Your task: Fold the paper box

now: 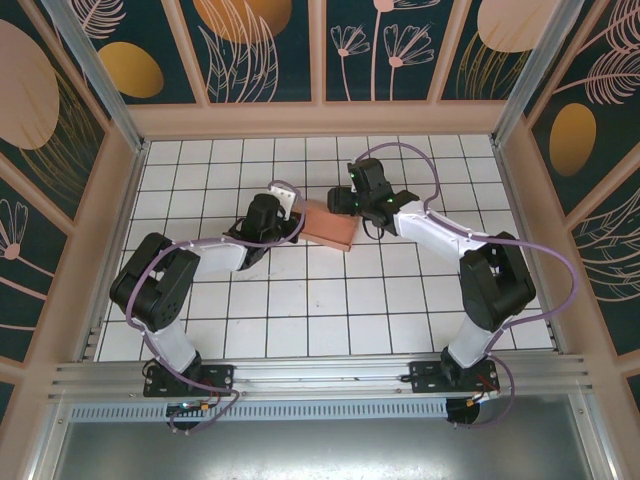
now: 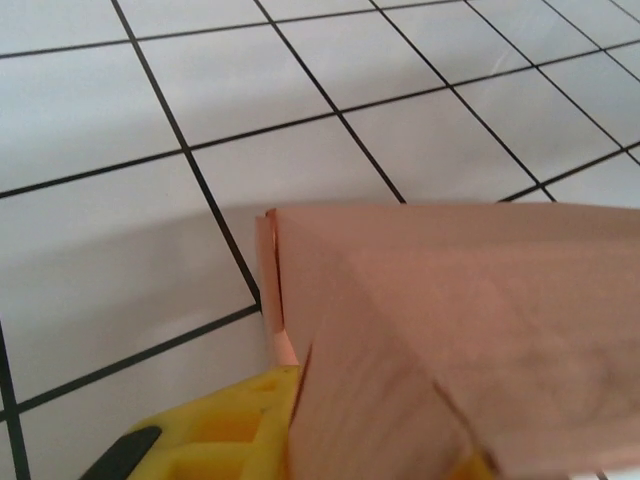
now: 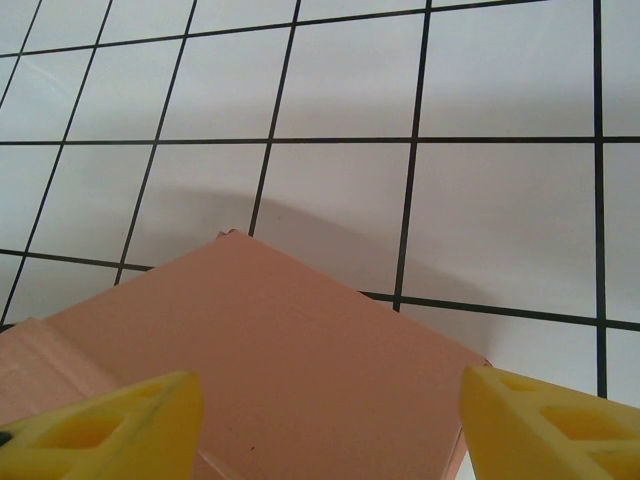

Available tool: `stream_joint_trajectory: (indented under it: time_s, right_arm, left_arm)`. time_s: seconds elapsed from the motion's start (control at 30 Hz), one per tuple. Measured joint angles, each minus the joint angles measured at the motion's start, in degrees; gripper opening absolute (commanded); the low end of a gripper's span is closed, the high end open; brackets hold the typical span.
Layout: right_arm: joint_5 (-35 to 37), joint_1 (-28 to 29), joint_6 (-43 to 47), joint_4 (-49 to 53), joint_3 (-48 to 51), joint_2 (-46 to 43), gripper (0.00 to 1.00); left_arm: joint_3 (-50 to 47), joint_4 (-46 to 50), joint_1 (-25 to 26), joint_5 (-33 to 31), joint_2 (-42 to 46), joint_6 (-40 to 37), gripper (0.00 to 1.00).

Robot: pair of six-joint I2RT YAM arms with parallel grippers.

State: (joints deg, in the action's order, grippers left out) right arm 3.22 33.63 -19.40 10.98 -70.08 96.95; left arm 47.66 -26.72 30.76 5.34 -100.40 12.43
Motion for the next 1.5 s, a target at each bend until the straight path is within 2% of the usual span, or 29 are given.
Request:
stream_joint_trajectory:
  time_s: [0.1, 0.2, 0.27, 0.4, 0.6, 0.77, 0.97, 1.13, 1.23, 1.4, 1.5]
  right_arm:
    - [0.2, 0.0, 0.0, 0.0, 0.0, 0.0, 0.69]
    - [0.2, 0.0, 0.0, 0.0, 0.0, 0.4, 0.69]
    - [0.2, 0.0, 0.0, 0.0, 0.1, 0.8, 0.69]
    - [0.3, 0.0, 0.0, 0.0, 0.7, 1.5, 0.70]
    - [2.2, 1.1, 0.1, -0.5, 2.3, 2.8, 0.73]
    - [3.4, 2.5, 0.7, -1.2, 4.3, 4.8, 0.76]
    - [5.5, 2.9, 0.9, -2.1, 6.0, 6.3, 0.77]
    - [8.0, 2.9, 1.6, -3.3, 6.1, 7.2, 0.79]
    - [10.4, 3.5, 2.7, -3.6, 6.1, 7.5, 0.80]
    - [13.2, 4.2, 4.3, -3.7, 6.5, 7.5, 0.80]
    - [13.4, 4.2, 4.9, -5.7, 9.0, 5.9, 0.86]
  left_arm:
    - [-1.3, -0.1, 0.0, 0.9, 1.0, 0.3, 0.26]
    - [-4.3, -1.4, 0.0, 1.4, 3.9, 0.5, 0.40]
    - [-7.5, -3.3, 0.0, 1.5, 6.6, 0.3, 0.46]
    - [-13.0, -5.7, 0.0, 1.2, 11.6, 0.5, 0.47]
    - [-19.3, -8.5, 0.0, 0.7, 21.5, 1.9, 0.59]
    - [-16.2, -7.6, 0.0, -0.1, 25.2, 3.8, 0.68]
    - [-5.3, -1.4, 0.0, -0.1, 19.0, 5.3, 0.76]
    - [1.5, 3.6, 0.0, 0.2, 10.5, 5.9, 0.73]
    - [3.8, 6.2, 0.0, 0.6, 6.1, 6.3, 0.65]
    - [7.0, 9.6, -0.2, 2.1, 1.3, 6.9, 0.56]
    - [9.1, 10.7, -0.5, 3.2, -1.0, 7.0, 0.53]
